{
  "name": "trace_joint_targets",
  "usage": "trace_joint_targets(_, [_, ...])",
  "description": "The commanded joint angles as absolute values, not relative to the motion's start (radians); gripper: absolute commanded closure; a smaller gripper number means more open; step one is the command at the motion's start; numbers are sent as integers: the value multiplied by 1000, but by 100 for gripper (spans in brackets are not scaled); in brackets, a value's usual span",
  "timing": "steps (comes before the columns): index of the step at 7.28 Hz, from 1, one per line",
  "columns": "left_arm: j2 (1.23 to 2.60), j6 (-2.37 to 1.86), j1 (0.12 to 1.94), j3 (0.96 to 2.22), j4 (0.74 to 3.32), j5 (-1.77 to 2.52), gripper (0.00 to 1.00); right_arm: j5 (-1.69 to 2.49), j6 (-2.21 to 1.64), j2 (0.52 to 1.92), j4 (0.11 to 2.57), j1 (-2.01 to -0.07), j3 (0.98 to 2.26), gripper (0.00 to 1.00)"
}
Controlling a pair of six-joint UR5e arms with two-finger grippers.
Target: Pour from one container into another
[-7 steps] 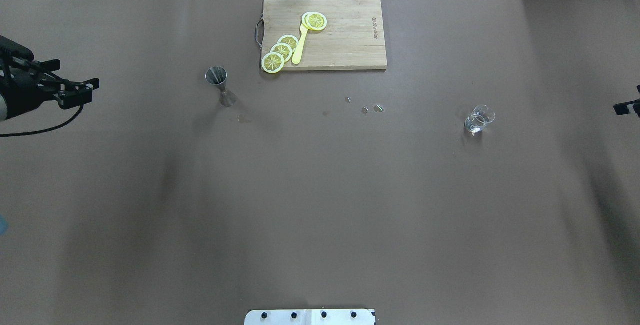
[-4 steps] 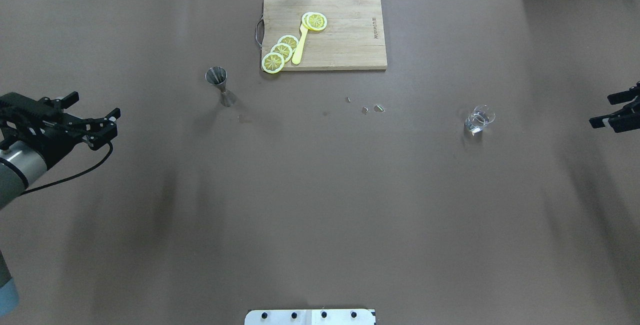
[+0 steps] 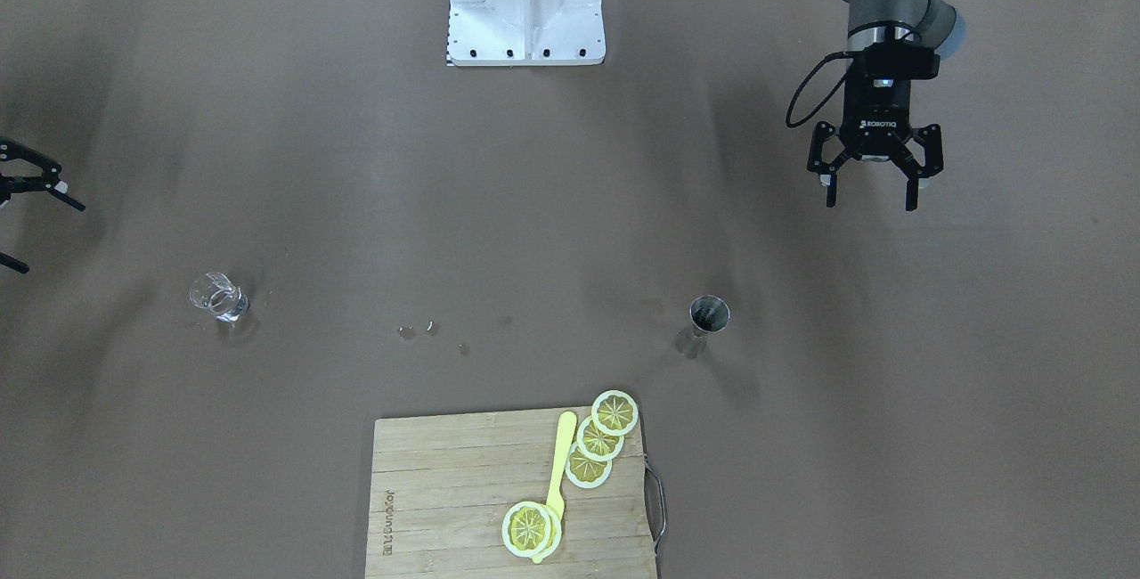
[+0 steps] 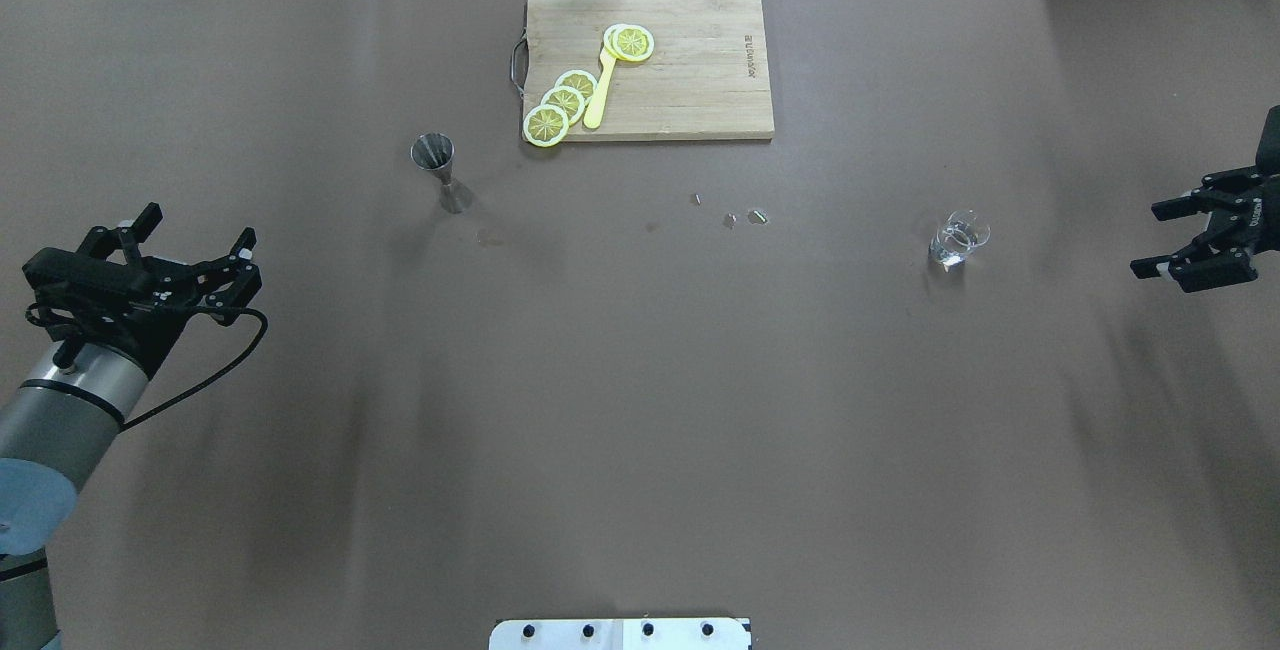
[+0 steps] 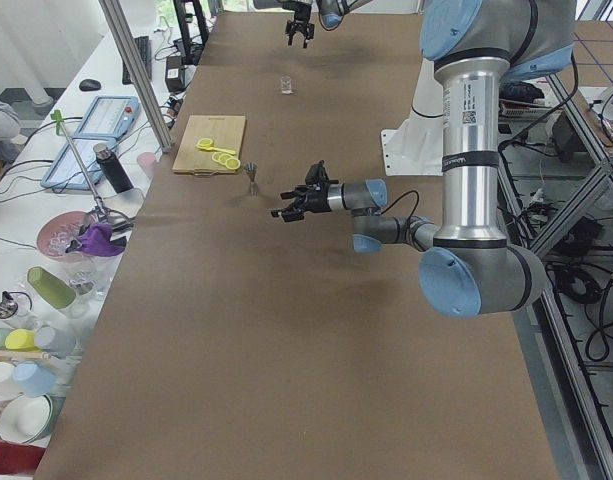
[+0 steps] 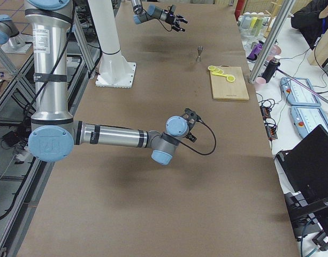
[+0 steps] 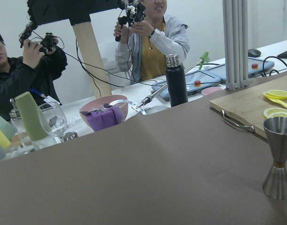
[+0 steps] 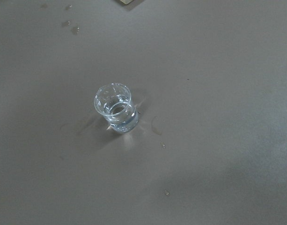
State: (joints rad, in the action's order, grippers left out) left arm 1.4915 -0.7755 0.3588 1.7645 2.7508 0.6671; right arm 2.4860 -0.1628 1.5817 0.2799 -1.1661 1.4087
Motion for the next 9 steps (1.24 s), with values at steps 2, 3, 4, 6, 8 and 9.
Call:
trace_joint_targets(2, [1633,-1078,307,1761,2372,503,1,2459,-137,1519,73,-1099,1291,0])
trace_joint_targets(3, [1685,-1081,305,1746,2367,502,1,2427,-74,1481,33,-1079,1240,0])
trace_joint_targets(4, [1771,-1086,305,1679,2370,483,1,2427,-45,1474,12,-1075,1217,0])
trace_joint_targets(6, [1835,-1098,304,1548,2375,446,1,2421,26,1445,-56,-1068,1154,0])
trace_joint_targets(8, [1839,-1144,296,1576,2376,448,3,2448,11,1381,-52,-1051,1098,0])
trace_joint_targets(9, [1870,-1144,296,1560,2375,460,6,2442,6,1378,-46,-1052,1100,0])
